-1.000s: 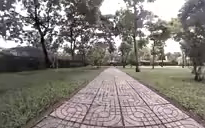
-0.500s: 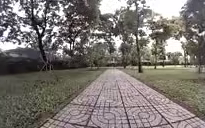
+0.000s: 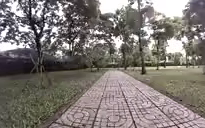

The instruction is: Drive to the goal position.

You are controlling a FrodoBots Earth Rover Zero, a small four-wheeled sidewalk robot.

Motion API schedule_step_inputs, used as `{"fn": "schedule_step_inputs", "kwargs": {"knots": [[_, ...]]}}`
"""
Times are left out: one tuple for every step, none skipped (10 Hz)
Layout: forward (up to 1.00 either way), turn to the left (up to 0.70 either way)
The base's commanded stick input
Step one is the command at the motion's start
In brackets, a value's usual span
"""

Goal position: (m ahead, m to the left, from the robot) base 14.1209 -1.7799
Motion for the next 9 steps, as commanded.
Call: {"fn": "schedule_step_inputs", "kwargs": {"knots": [[1.00, 0.00], [1.00, 0.00], [1.00, -0.11], [1.00, -0.26], [1.00, -0.03], [1.00, 0.00], [1.00, 0.00], [1.00, -0.26], [1.00, 0.00]]}}
